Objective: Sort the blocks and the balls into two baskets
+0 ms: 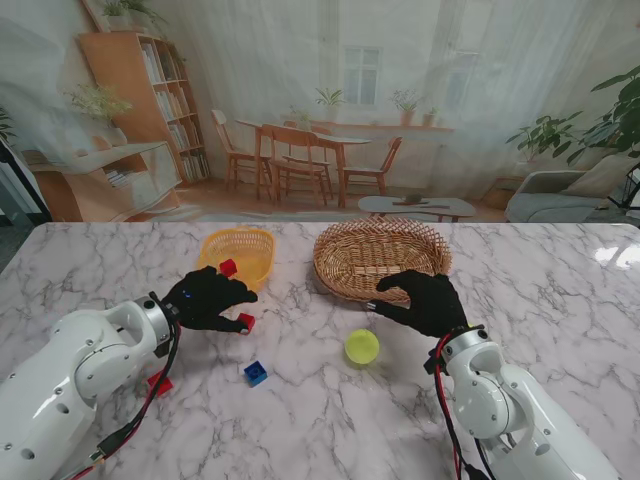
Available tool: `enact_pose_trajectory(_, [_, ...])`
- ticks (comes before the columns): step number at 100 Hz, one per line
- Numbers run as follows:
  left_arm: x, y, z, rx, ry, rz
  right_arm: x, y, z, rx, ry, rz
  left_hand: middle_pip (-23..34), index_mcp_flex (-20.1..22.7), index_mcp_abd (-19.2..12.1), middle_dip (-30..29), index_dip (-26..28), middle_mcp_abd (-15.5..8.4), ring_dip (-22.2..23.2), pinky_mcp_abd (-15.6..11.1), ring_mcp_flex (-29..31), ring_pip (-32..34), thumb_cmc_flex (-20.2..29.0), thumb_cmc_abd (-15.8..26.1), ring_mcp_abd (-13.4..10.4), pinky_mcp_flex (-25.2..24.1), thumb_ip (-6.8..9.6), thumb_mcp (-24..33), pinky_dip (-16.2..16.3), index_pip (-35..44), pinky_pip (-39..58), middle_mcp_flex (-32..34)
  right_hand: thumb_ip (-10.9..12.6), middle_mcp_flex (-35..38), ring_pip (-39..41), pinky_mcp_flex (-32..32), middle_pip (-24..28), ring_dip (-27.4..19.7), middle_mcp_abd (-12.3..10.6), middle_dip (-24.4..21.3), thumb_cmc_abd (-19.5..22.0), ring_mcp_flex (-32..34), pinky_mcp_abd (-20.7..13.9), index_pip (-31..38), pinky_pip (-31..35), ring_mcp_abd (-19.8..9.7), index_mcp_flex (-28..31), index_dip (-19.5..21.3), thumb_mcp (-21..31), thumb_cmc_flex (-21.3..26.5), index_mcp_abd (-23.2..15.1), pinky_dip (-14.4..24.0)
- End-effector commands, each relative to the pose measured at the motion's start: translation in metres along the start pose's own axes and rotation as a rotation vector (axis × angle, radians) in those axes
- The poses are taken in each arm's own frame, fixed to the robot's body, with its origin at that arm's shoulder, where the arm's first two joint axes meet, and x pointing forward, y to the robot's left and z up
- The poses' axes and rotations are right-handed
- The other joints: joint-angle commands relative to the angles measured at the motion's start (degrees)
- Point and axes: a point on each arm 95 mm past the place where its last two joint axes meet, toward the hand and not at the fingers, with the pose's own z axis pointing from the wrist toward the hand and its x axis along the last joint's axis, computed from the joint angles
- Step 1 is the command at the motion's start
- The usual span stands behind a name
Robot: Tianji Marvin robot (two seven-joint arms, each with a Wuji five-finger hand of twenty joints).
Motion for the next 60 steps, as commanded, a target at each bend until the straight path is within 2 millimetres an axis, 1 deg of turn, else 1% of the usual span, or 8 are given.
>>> enact_pose_trajectory(1, [0.011, 0.01, 0.001, -0.036, 0.039, -0.012, 0.0, -0.001, -0.001, 0.004, -0.006, 0.002, -1.53, -1.2, 1.05, -1.38, 0.2, 0.5, -0.57, -0.39, 0.91, -0.67, -1.61, 0.94, 0.44, 0.04, -1.51, -1.12, 1.97, -1.27, 1.22, -0.05, 1.51, -0.3, -2.26, -0.77, 0.56, -0.43, -0.11, 0.27, 2.53, -0.22, 0.91, 0.5, -0.35, -0.15, 1.04, -0.71, -0.71, 1.66, 0.55, -0.52])
enact_pose_trajectory(12, [0.021, 0.016, 0.001, -0.049, 0.079, -0.011, 0.001, -0.002, -0.001, 0.005, -0.006, 0.0, -2.5, -1.93, 1.07, -2.67, 0.0, 0.73, -1.83, -0.48, 0.79, -1.65, -1.97, 0.91, 0.48, -0.01, -1.53, -1.11, 1.83, -1.59, 0.86, -0.79, 1.5, -0.23, -2.24, -0.77, 0.6, -0.42, 0.01, 0.29, 2.51, -0.18, 0.93, 0.49, -0.36, -0.09, 1.03, -0.71, -0.72, 1.66, 0.66, -0.52])
enact_pose_trajectory(26, [0.033, 0.023, 0.0, -0.084, 0.129, -0.013, 0.001, -0.002, -0.001, 0.005, -0.006, -0.001, -3.91, -7.11, 1.93, -3.82, -1.22, 1.03, -2.3, -0.9, 0.67, -1.71, -3.42, 0.17, 0.2, 0.33, -1.61, -1.54, 1.87, -4.2, 0.94, -3.69, 1.5, -0.31, -2.25, -0.76, 0.53, -0.43, -0.12, 0.27, 2.5, -0.18, 0.9, 0.48, -0.35, -0.15, 1.04, -0.71, -0.73, 1.65, 0.57, -0.51])
enact_pose_trajectory(34, [0.039, 0.025, 0.0, -0.1, 0.152, 0.003, 0.001, -0.002, -0.001, 0.006, -0.007, -0.001, -4.24, -9.13, 2.36, -4.25, -2.01, 1.09, -2.06, -1.17, 0.77, -1.17, -4.03, -2.16, -0.08, 0.57, -1.54, -1.67, 2.11, -5.42, 1.35, -4.78, 1.5, -0.25, -2.25, -0.77, 0.55, -0.43, 0.04, 0.27, 2.52, -0.18, 0.91, 0.47, -0.36, -0.15, 1.01, -0.72, -0.73, 1.65, 0.6, -0.5])
enact_pose_trajectory(37, [0.04, 0.027, 0.0, -0.106, 0.16, 0.008, 0.001, -0.002, -0.001, 0.006, -0.007, -0.001, -3.97, -9.1, 2.47, -4.59, -2.93, 1.03, -1.82, -1.37, 0.68, -0.75, -4.54, -3.22, -0.21, 0.67, -1.26, -0.9, 2.25, -5.88, 1.43, -4.86, 1.5, -0.23, -2.24, -0.77, 0.56, -0.43, -0.07, 0.28, 2.53, -0.16, 0.92, 0.48, -0.36, -0.17, 1.03, -0.71, -0.74, 1.64, 0.58, -0.5])
enact_pose_trajectory(46, [0.045, 0.031, 0.001, -0.125, 0.183, 0.008, 0.001, -0.002, -0.001, 0.005, -0.006, -0.002, -3.56, -9.65, 2.91, -4.64, -3.63, 0.7, -1.66, -1.32, 0.97, -0.46, -3.9, -7.19, -0.51, 0.9, -1.19, -0.87, 2.37, -6.29, 1.55, -4.58, 1.5, -0.31, -2.25, -0.78, 0.51, -0.43, -0.07, 0.26, 2.52, -0.17, 0.94, 0.46, -0.37, -0.16, 1.01, -0.72, -0.73, 1.65, 0.64, -0.5])
enact_pose_trajectory(52, [0.048, 0.034, 0.002, -0.142, 0.198, 0.007, 0.001, -0.002, -0.001, 0.005, -0.006, -0.002, -2.59, -9.04, 4.15, -4.22, -4.04, 0.52, -1.36, -1.34, 1.47, -0.04, -4.66, -9.16, -0.85, 1.19, -0.9, -0.46, 2.44, -5.71, 1.58, -4.05, 1.5, -0.22, -2.28, -0.79, 0.55, -0.44, -0.09, 0.27, 2.52, -0.24, 0.95, 0.47, -0.38, -0.18, 1.05, -0.72, -0.74, 1.63, 0.57, -0.5])
enact_pose_trajectory(60, [0.052, 0.039, 0.004, -0.159, 0.211, 0.003, 0.001, -0.002, -0.001, 0.005, -0.006, -0.002, -0.45, -8.77, 7.19, -2.56, -3.43, 0.77, -0.31, -1.99, 1.95, 1.02, -6.31, -10.32, -0.74, 1.66, -1.03, -0.15, 2.17, -4.3, 1.16, -3.41, 1.51, -0.2, -2.24, -0.76, 0.56, -0.42, -0.06, 0.28, 2.52, -0.14, 0.93, 0.48, -0.36, -0.19, 1.06, -0.71, -0.71, 1.7, 0.58, -0.5])
